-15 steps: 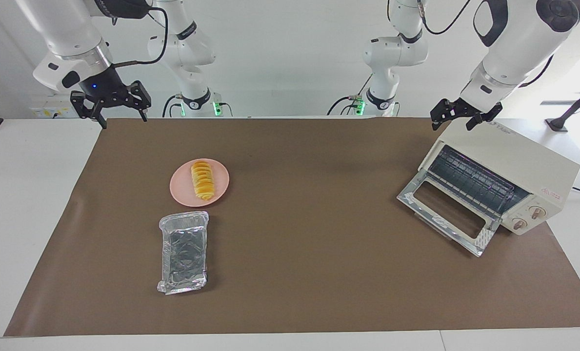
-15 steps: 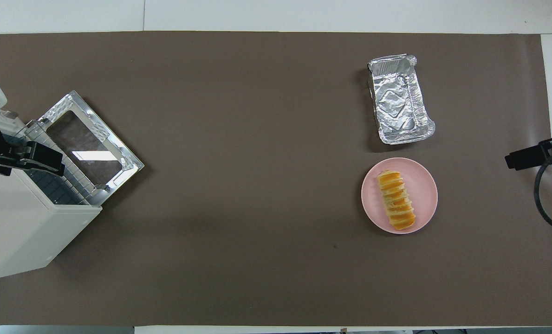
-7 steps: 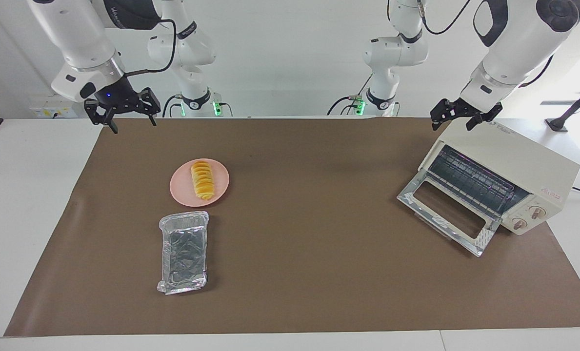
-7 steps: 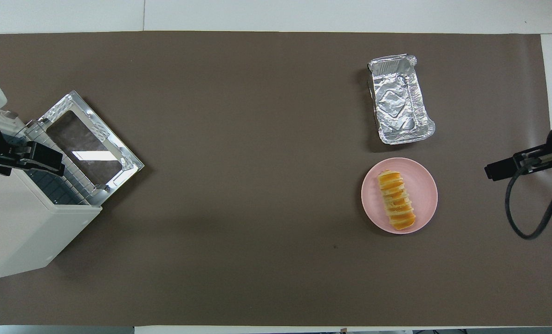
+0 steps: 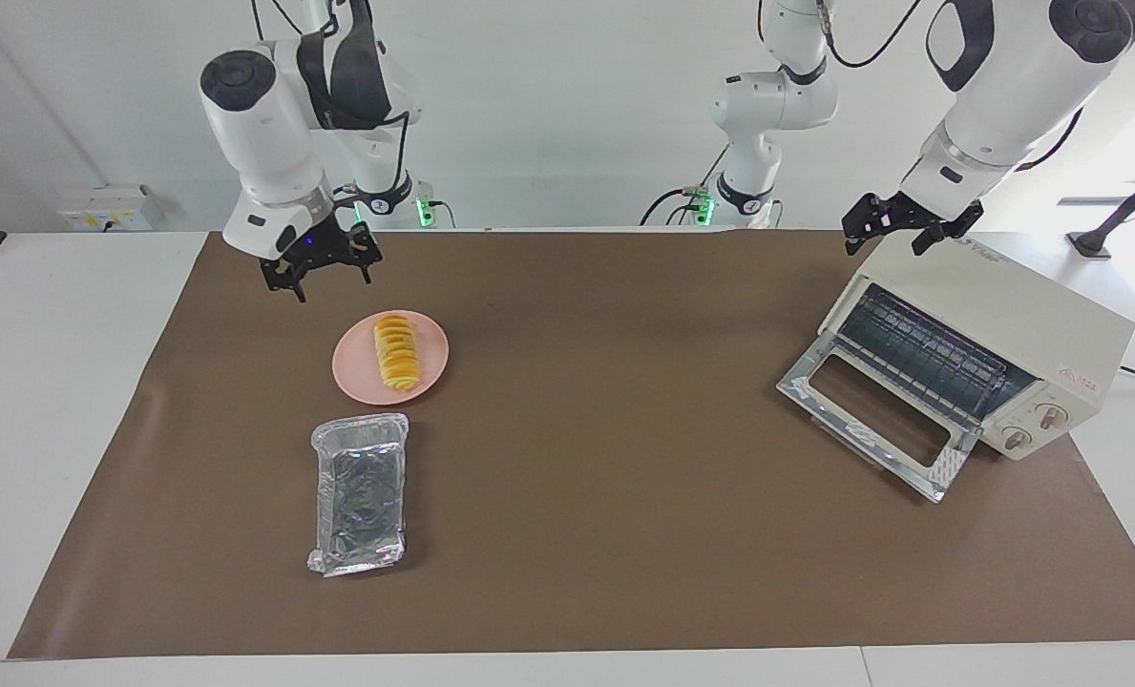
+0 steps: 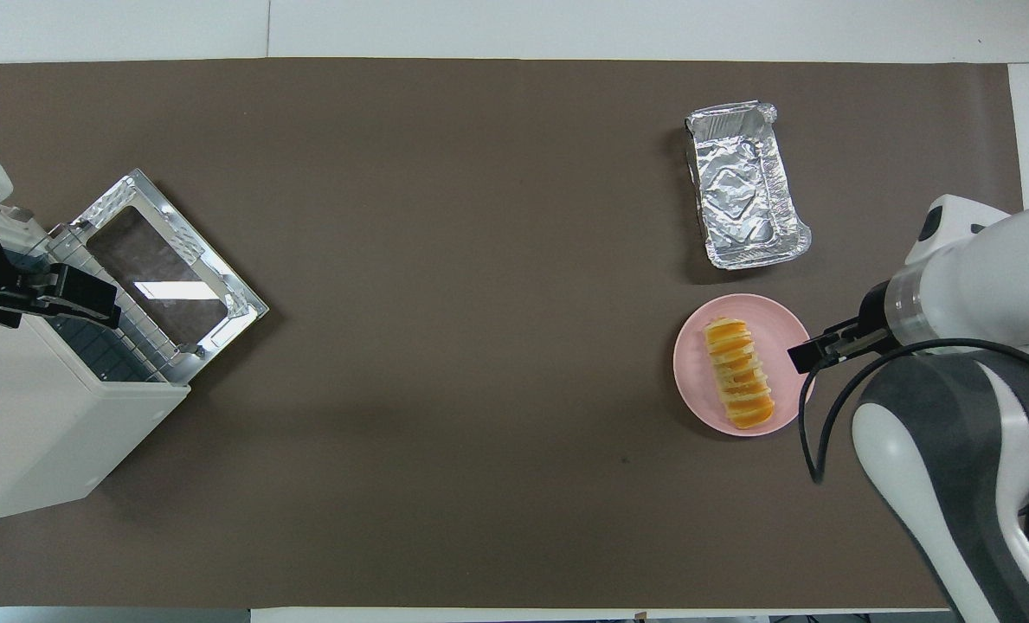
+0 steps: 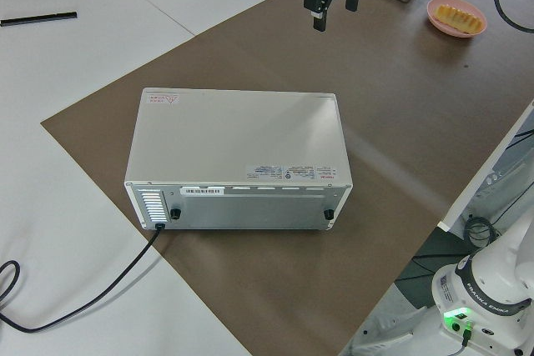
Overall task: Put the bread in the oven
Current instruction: 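Lower the right gripper and grasp the bread rolls on the plate, then lift the bread rolls and carry them into the foil tray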
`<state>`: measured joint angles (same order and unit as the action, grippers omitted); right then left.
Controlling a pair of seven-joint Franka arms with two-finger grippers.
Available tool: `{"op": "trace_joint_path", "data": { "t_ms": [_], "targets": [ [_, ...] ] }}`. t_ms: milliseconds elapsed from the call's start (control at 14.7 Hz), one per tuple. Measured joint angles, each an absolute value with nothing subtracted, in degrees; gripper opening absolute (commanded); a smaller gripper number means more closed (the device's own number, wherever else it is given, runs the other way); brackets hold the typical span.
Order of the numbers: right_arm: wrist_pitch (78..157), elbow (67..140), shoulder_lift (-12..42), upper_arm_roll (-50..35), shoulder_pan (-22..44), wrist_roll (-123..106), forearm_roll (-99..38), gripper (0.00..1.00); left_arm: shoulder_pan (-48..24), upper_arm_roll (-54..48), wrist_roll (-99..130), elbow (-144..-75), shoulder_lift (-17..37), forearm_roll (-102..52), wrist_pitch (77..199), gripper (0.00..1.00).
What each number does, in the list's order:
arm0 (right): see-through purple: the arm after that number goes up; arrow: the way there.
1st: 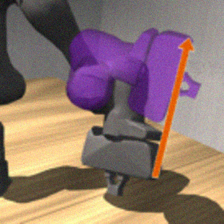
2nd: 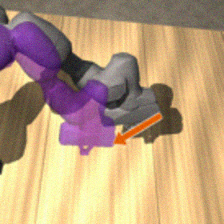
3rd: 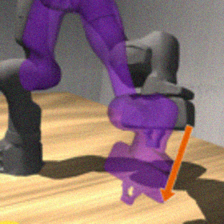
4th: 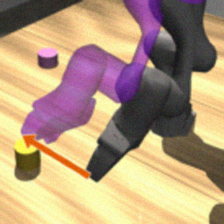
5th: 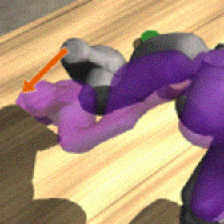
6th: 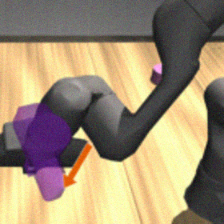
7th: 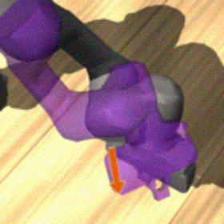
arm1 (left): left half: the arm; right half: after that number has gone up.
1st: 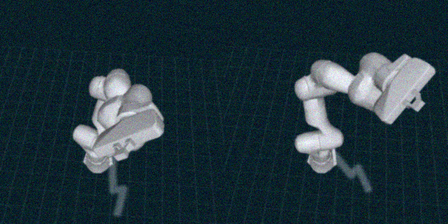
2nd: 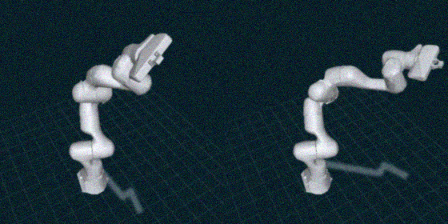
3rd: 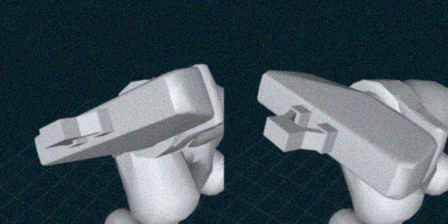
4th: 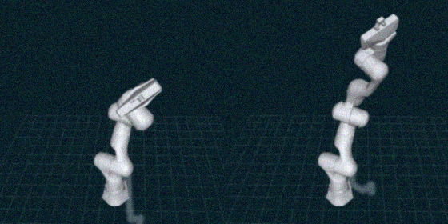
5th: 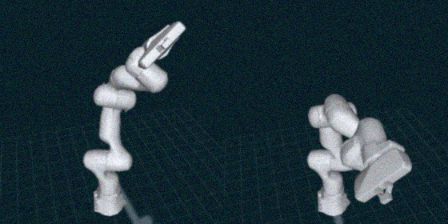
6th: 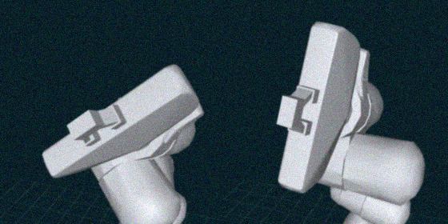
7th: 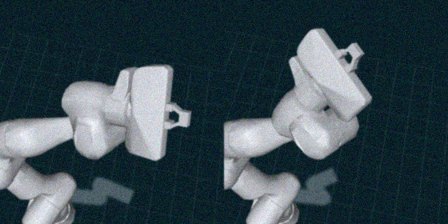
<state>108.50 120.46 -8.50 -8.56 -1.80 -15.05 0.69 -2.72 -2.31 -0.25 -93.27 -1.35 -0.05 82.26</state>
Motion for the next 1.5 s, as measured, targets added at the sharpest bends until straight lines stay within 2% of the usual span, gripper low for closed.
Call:
{"op": "trace_joint_path", "data": {
  "t_ms": [136,409,614,1159,1227,1295,1364,1432,1500],
  "targets": [
    [115.24,124.13,-6.51,-9.58,-1.72,-15.05,0.68,1.0,-2.72,-2.31,-0.25,-93.27,-1.35,-0.05,82.26,1.0],
    [125.34,126.99,-0.55,-10.35,0.23,-15.05,0.67,1.0,-2.72,-2.31,-0.25,-93.27,-1.35,-0.05,82.26,1.0],
    [132.39,130.5,1.27,-10.37,0.42,-15.46,0.68,1.0,-2.72,-2.32,-0.25,-93.27,-1.35,-0.05,82.26,1.0],
    [136.6,134.19,3.38,-10.28,0.36,-22.63,0.68,1.0,-2.72,-2.31,-0.25,-93.27,-1.35,-0.05,82.26,1.0],
    [136.89,134.19,3.94,-10.21,0.33,-22.93,0.68,0.94,-2.72,-2.31,-0.25,-93.27,-1.35,-0.05,82.26,1.0],
    [137.25,134.19,4.38,-10.15,0.28,-22.98,0.68,0.8,-2.72,-2.31,-0.25,-93.27,-1.35,-0.05,82.26,1.0],
    [137.36,134.19,4.6,-10.11,0.25,-22.98,0.68,0.54,-2.72,-2.31,-0.25,-93.27,-1.35,-0.05,82.26,1.0],
    [137.37,134.19,4.64,-10.1,0.23,-22.98,0.68,0.23,-2.72,-2.31,-0.25,-93.27,-1.35,-0.05,82.26,1.0],
    [137.37,134.18,4.64,-10.1,0.21,-22.98,0.67,0.0,-2.72,-2.31,-0.25,-93.27,-1.35,-0.05,82.26,1.0]
  ]
}}
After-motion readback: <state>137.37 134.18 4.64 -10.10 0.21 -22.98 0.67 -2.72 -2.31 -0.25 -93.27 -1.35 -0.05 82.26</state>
